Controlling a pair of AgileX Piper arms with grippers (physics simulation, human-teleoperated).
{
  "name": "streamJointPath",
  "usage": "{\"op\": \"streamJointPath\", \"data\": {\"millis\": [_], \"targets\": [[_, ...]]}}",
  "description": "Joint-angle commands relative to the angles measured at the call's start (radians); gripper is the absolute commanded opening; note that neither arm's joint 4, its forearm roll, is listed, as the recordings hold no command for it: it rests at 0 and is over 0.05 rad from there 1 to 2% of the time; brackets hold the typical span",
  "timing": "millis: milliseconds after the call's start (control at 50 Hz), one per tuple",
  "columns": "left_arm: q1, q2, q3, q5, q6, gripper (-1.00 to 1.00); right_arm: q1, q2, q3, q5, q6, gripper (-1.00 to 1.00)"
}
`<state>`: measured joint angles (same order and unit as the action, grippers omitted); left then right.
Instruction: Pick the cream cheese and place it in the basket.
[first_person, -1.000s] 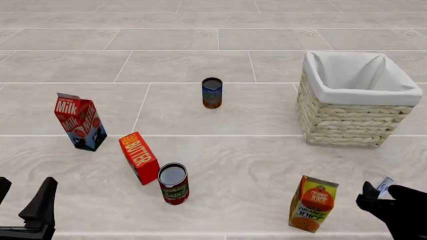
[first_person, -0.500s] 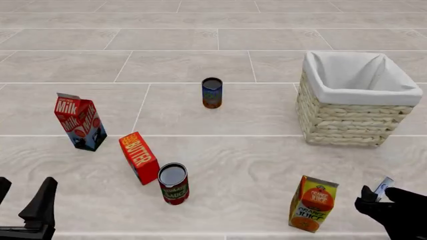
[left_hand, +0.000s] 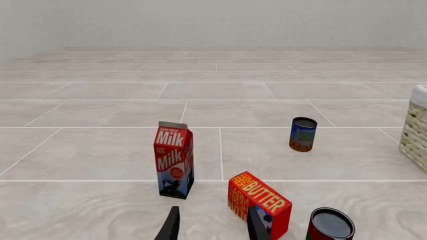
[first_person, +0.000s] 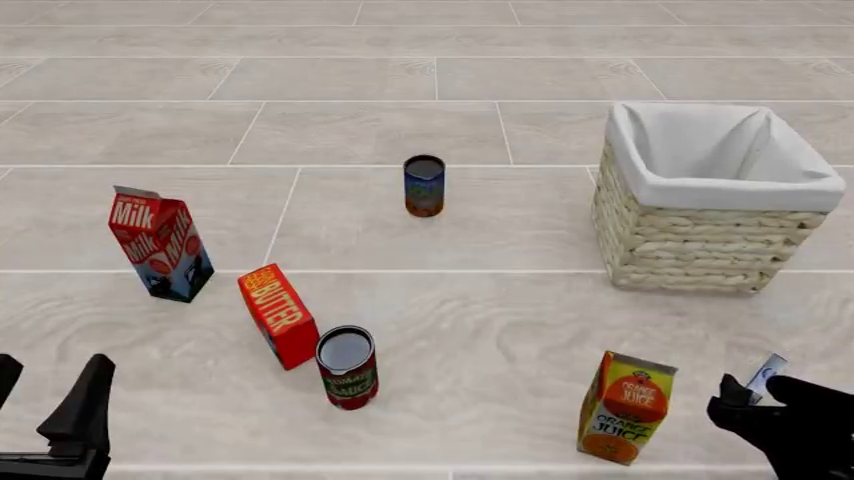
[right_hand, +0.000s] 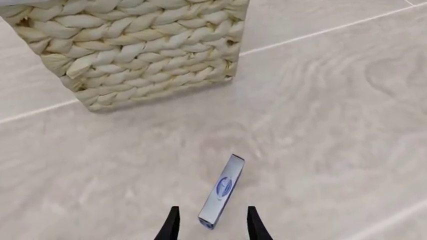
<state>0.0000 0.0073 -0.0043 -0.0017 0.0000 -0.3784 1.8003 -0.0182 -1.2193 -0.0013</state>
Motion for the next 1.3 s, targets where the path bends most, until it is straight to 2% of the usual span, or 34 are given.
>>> {"op": "streamJointPath", "data": {"millis": [20,200,220,360,600,660,800,900,960,1000,1020,1080,1160,1220,1300], "targets": [[0.000,0.000,0.000,0.000,0.000,1.00,-0.005,0.030,-0.019,-0.001,-0.012,1.00],[0.000,0.000,0.000,0.000,0.000,1.00,-0.005,0.052,-0.033,-0.001,-0.014,1.00],[0.000,0.000,0.000,0.000,0.000,1.00,-0.009,0.049,-0.031,-0.001,-0.016,-1.00],[0.000,0.000,0.000,0.000,0.000,1.00,-0.013,0.045,-0.030,-0.001,-0.028,-1.00],[0.000,0.000,0.000,0.000,0.000,1.00,-0.010,0.013,-0.014,-0.001,-0.014,-1.00],[0.000,0.000,0.000,0.000,0.000,1.00,-0.027,-0.028,0.006,0.000,-0.039,-1.00],[0.000,0.000,0.000,0.000,0.000,1.00,-0.027,-0.058,0.016,0.000,-0.041,-1.00],[0.000,0.000,0.000,0.000,0.000,1.00,-0.033,-0.113,0.018,0.011,-0.086,-1.00],[0.000,0.000,0.000,0.000,0.000,1.00,-0.028,-0.180,0.018,0.056,-0.113,-1.00],[0.000,0.000,0.000,0.000,0.000,1.00,-0.028,-0.194,0.018,0.064,-0.116,-1.00],[0.000,0.000,0.000,0.000,0.000,1.00,-0.028,-0.250,0.018,0.111,-0.123,-1.00],[0.000,0.000,0.000,0.000,0.000,1.00,-0.011,-0.269,0.018,0.126,-0.124,-1.00],[0.000,0.000,0.000,0.000,0.000,1.00,0.003,-0.420,0.018,0.251,-0.132,-1.00],[0.000,0.000,0.000,0.000,0.000,1.00,0.005,-0.487,0.018,0.308,-0.138,-1.00],[0.000,0.000,0.000,0.000,0.000,1.00,0.020,-0.664,0.017,0.460,-0.140,-1.00]]}}
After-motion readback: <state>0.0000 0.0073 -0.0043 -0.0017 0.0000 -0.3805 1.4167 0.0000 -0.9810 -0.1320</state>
